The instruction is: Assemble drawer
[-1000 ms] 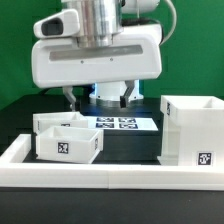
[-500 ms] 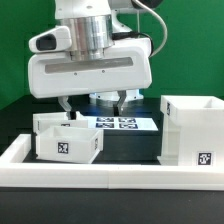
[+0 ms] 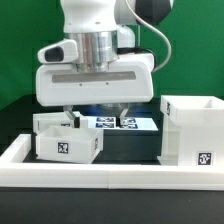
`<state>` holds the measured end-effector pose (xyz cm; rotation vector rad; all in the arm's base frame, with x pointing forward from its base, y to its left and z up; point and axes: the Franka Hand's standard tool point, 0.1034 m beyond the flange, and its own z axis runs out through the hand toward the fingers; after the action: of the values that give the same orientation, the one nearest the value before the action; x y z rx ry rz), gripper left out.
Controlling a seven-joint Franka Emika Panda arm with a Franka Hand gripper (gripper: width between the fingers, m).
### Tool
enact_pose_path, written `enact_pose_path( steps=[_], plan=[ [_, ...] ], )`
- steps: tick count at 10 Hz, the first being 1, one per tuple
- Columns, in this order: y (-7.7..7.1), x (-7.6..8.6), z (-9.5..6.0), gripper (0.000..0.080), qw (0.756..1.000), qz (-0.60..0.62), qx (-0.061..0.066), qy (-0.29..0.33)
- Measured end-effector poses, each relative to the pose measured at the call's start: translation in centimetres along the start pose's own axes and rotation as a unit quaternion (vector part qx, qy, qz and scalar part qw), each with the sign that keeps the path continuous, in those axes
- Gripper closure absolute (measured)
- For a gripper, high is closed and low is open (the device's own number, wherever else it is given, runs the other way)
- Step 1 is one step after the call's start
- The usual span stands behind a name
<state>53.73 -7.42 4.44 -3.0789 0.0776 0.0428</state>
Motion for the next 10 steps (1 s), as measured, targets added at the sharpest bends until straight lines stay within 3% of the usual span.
enact_pose_path(
  steps=[5, 10],
  plan=[
    [0.5, -0.1, 0.5, 0.0151, 1.0, -0.005, 0.001, -0.002],
    [1.0, -1.0, 3.3, 0.0151, 1.0, -0.008, -0.011, 0.01]
  ],
)
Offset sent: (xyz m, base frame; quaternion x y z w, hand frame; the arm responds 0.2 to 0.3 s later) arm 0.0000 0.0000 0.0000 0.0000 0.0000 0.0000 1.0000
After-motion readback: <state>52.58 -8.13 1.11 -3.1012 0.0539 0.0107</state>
